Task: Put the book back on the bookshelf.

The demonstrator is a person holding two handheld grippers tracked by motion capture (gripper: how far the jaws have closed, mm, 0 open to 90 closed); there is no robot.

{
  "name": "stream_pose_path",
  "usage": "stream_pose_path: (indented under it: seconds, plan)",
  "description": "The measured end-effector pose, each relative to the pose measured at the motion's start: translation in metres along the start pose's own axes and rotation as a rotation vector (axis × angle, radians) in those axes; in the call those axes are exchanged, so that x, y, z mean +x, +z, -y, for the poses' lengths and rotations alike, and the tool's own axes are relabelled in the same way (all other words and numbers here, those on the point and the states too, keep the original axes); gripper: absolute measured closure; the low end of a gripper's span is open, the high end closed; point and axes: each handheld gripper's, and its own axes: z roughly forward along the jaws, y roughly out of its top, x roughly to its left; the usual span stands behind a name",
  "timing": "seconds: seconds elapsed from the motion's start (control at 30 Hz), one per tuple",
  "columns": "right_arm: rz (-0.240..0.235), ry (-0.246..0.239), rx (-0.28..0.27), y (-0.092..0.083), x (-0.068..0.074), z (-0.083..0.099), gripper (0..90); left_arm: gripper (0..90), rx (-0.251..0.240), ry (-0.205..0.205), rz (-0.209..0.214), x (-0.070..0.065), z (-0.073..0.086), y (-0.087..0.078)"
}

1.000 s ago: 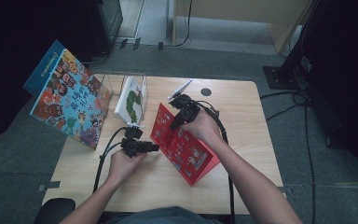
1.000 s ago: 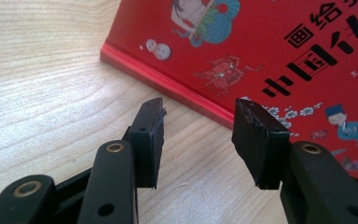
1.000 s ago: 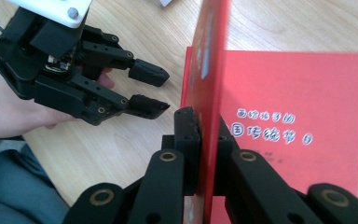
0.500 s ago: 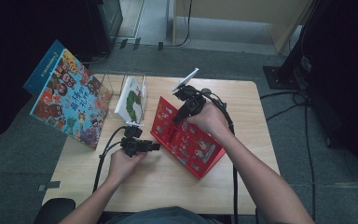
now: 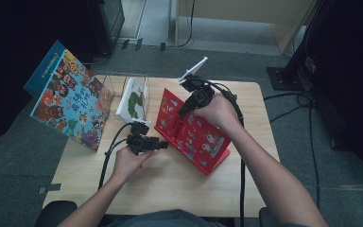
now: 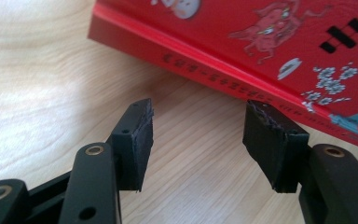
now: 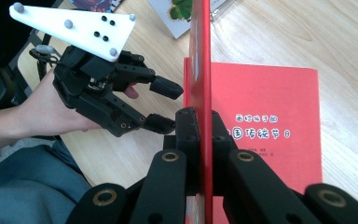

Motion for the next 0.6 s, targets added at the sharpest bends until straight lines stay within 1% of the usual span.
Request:
stream_pose_path:
  seconds: [0.13,0.17,0.27,0.3,0.37,0.43,0.47,0.53,0.57,0.6]
  plan:
    - [0.002,-0.003,-0.004,-0.005,0.001,-0.002,88.3,42.1,-0.021,-0.007,0.016,-0.002,-0.006,-0.002]
    - [-0.001,-0.004,-0.007,-0.005,0.001,-0.002,88.3,41.4,-0.030,-0.015,0.025,-0.002,-0.007,-0.002]
    - [-0.004,-0.008,0.001,-0.004,0.002,-0.002,88.3,39.8,-0.049,-0.020,0.054,-0.002,-0.009,-0.001]
    - [-0.004,-0.006,-0.001,-0.004,0.002,-0.001,88.3,39.3,-0.055,-0.030,0.059,-0.002,-0.010,0.000]
    - [-0.005,-0.002,-0.011,-0.003,0.002,0.001,88.2,36.1,-0.059,-0.048,0.085,0.000,-0.011,0.001]
    - [-0.009,-0.006,-0.016,-0.002,0.003,0.003,88.0,34.7,-0.046,-0.074,0.129,0.004,-0.012,0.002]
    - [-0.006,-0.012,-0.018,-0.002,0.005,0.005,87.9,33.7,-0.044,-0.086,0.143,0.005,-0.012,0.003]
    - [0.000,-0.032,-0.023,-0.002,0.010,0.008,87.6,33.3,-0.036,-0.082,0.161,0.006,-0.014,0.001]
    - [0.000,-0.043,-0.031,-0.003,0.013,0.010,87.3,33.1,-0.036,-0.078,0.161,0.006,-0.014,0.001]
    - [0.001,-0.047,-0.037,-0.004,0.014,0.011,87.2,33.1,-0.047,-0.067,0.154,0.004,-0.016,-0.001]
